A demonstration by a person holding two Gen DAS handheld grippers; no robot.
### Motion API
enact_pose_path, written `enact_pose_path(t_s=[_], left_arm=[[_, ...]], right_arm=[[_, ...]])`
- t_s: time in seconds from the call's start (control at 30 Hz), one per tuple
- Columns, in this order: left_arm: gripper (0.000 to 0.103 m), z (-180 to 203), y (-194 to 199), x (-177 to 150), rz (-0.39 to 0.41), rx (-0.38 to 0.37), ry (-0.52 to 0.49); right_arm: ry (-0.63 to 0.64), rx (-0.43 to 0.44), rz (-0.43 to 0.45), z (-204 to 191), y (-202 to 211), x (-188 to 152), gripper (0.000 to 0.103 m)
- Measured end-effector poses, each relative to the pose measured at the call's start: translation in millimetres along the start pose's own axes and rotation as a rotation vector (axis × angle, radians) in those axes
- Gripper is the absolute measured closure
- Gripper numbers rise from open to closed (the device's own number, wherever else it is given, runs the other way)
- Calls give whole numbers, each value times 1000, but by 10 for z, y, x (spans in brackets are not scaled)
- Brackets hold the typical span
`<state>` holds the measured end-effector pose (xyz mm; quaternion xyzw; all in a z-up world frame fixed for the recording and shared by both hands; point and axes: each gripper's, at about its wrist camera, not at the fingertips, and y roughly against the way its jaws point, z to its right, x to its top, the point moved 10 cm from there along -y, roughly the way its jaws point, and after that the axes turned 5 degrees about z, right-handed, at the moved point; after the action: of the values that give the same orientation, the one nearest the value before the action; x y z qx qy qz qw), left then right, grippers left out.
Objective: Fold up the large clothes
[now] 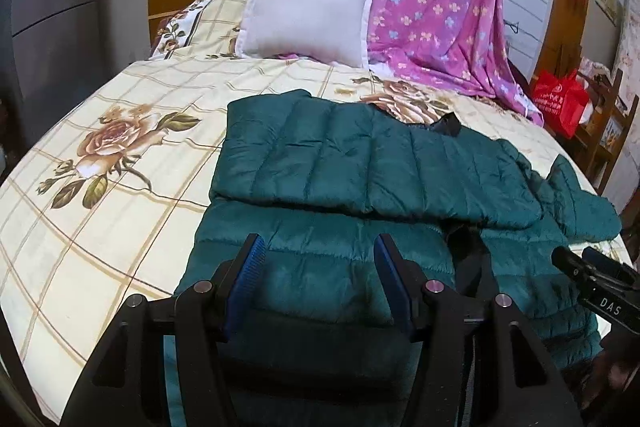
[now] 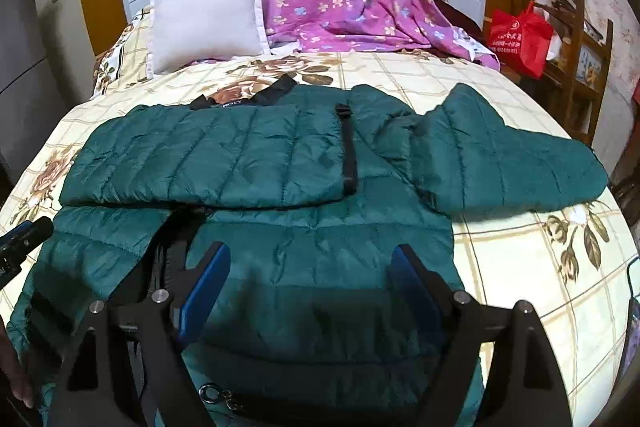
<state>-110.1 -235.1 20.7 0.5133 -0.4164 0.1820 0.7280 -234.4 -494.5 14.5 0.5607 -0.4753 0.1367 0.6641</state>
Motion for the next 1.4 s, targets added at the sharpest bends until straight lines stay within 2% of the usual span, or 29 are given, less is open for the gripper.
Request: enact_pose_path(t_s=[0.77, 1.4], left_arm=[[65, 83, -56, -136, -25, 18, -53], [65, 88, -82, -170, -39, 19, -51]], right_arm=[[-7, -14, -9, 46, 1, -56, 16], [-20, -3, -13, 33, -26, -110, 15]])
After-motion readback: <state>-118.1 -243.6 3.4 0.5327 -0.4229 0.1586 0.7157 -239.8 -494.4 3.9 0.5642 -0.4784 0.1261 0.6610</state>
